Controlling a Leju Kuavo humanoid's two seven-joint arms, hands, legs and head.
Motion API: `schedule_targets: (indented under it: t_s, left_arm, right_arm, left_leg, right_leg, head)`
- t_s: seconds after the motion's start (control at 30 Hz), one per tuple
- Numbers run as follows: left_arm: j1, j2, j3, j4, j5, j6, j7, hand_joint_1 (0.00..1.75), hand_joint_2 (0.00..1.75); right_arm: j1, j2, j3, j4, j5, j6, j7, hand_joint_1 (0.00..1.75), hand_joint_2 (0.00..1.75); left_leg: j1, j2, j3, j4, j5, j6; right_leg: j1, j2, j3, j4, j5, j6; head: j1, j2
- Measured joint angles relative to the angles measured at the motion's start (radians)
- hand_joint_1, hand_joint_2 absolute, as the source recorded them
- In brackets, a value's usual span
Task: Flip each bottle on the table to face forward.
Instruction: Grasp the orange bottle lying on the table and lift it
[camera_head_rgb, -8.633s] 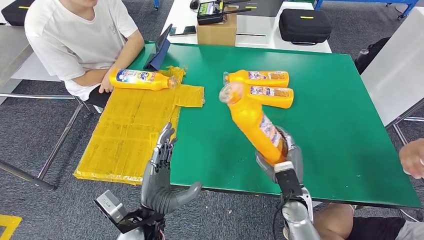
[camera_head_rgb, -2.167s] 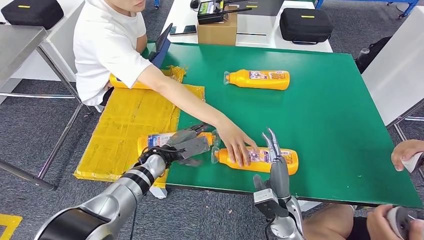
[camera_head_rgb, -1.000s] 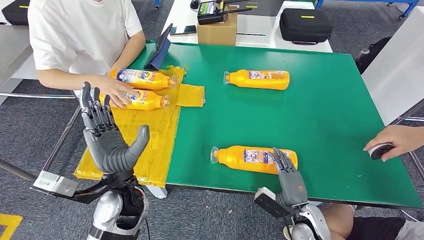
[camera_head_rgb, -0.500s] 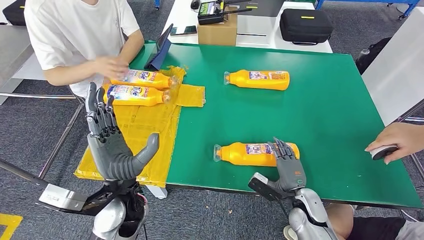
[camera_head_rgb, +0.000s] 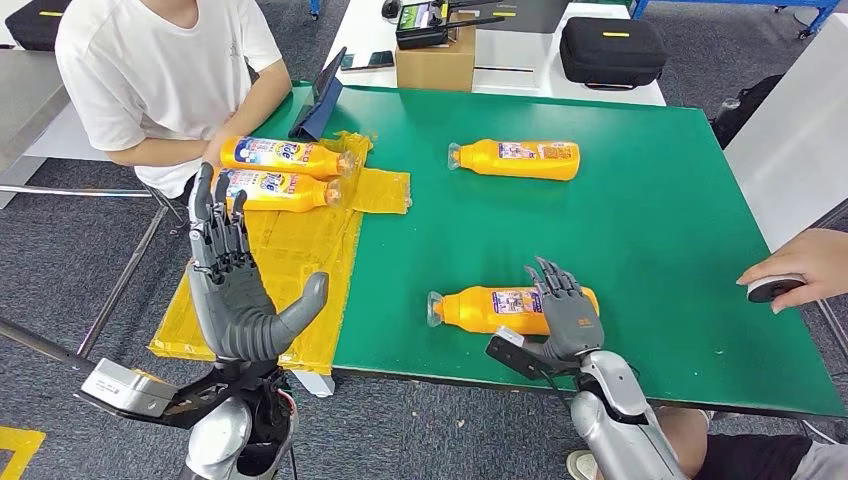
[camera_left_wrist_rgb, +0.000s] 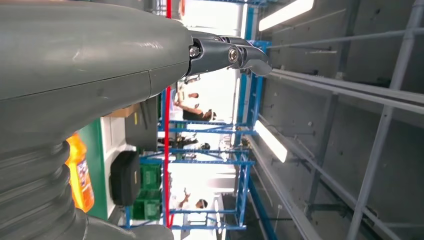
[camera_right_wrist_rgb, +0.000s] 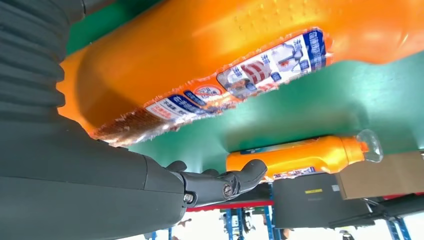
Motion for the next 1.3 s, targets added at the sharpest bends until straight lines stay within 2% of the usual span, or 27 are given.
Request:
schedule_targets:
  t_s: [0.13, 0.3, 0.57, 0.63, 0.7, 0.77, 1.03, 1.2, 1.3]
  left_arm:
    - [0.006, 0.001, 0.004, 0.0, 0.008, -0.022, 0.011, 0.0, 1.75]
    - [0.018, 0.001, 0.009, 0.0, -0.001, -0.032, 0.039, 0.0, 1.75]
    - [0.028, 0.001, 0.019, 0.013, -0.035, -0.046, 0.075, 0.0, 1.75]
    - [0.03, 0.001, 0.021, 0.018, -0.04, -0.049, 0.079, 0.0, 1.75]
    - [0.031, 0.001, 0.022, 0.023, -0.043, -0.051, 0.083, 0.0, 1.75]
    - [0.031, 0.001, 0.023, 0.028, -0.043, -0.052, 0.087, 0.0, 1.75]
    - [0.029, 0.001, 0.025, 0.048, -0.021, -0.087, 0.106, 0.0, 1.75]
    - [0.025, 0.001, 0.021, 0.069, -0.008, -0.103, 0.108, 0.0, 1.75]
    - [0.025, 0.002, 0.017, 0.076, -0.005, -0.105, 0.103, 0.0, 1.75]
  right_arm:
    - [-0.031, -0.005, 0.015, 0.007, 0.019, 0.049, 0.056, 0.0, 1.75]
    - [-0.087, -0.02, 0.035, 0.067, 0.05, 0.191, 0.174, 0.0, 1.75]
    - [-0.154, -0.042, 0.061, 0.16, 0.052, 0.24, 0.205, 0.0, 1.75]
    - [-0.164, -0.051, 0.066, 0.173, 0.048, 0.248, 0.205, 0.22, 1.75]
    - [-0.171, -0.059, 0.07, 0.182, 0.044, 0.253, 0.2, 1.06, 1.75]
    - [-0.176, -0.068, 0.075, 0.189, 0.041, 0.257, 0.187, 1.71, 1.75]
    - [-0.207, -0.097, 0.092, 0.216, -0.029, 0.311, 0.106, 1.75, 1.75]
    - [-0.222, -0.124, 0.092, 0.233, -0.147, 0.378, 0.01, 1.75, 1.75]
    - [-0.211, -0.138, 0.092, 0.231, -0.234, 0.381, -0.041, 1.75, 1.75]
  left_leg:
    - [0.0, 0.0, 0.0, 0.0, 0.0, 0.0]
    - [0.0, 0.0, 0.0, 0.0, 0.0, 0.0]
    - [0.0, 0.0, 0.004, 0.0, 0.0, 0.0]
    - [0.0, 0.0, 0.005, 0.0, 0.0, 0.0]
    - [0.0, 0.0, 0.006, 0.0, 0.0, 0.0]
    - [0.0, 0.0, 0.006, 0.0, 0.0, 0.0]
    - [0.0, 0.0, 0.006, 0.0, 0.0, 0.001]
    - [0.0, 0.0, 0.007, 0.0, 0.0, 0.001]
    - [0.0, 0.0, 0.007, 0.0, 0.0, 0.001]
  right_leg:
    - [0.0, 0.0, 0.0, 0.0, 0.0, 0.0]
    - [0.0, 0.0, 0.0, 0.0, 0.0, 0.0]
    - [0.0, 0.0, 0.003, 0.0, 0.0, 0.0]
    - [0.0, 0.0, 0.004, -0.001, 0.0, 0.0]
    - [0.0, 0.0, 0.005, -0.001, 0.0, 0.0]
    - [0.0, 0.0, 0.006, -0.001, 0.0, 0.0]
    - [0.0, 0.0, 0.006, -0.001, 0.0, 0.001]
    - [0.0, 0.0, 0.006, -0.001, 0.0, 0.001]
    - [0.0, 0.0, 0.006, -0.001, 0.0, 0.001]
  head:
    - [0.0, 0.0]
    - [0.0, 0.0]
    - [0.0, 0.0]
    - [0.0, 0.0]
    - [0.0, 0.0]
    - [0.0, 0.0]
    - [0.0, 0.0]
    - [0.0, 0.0]
    - [0.0, 0.0]
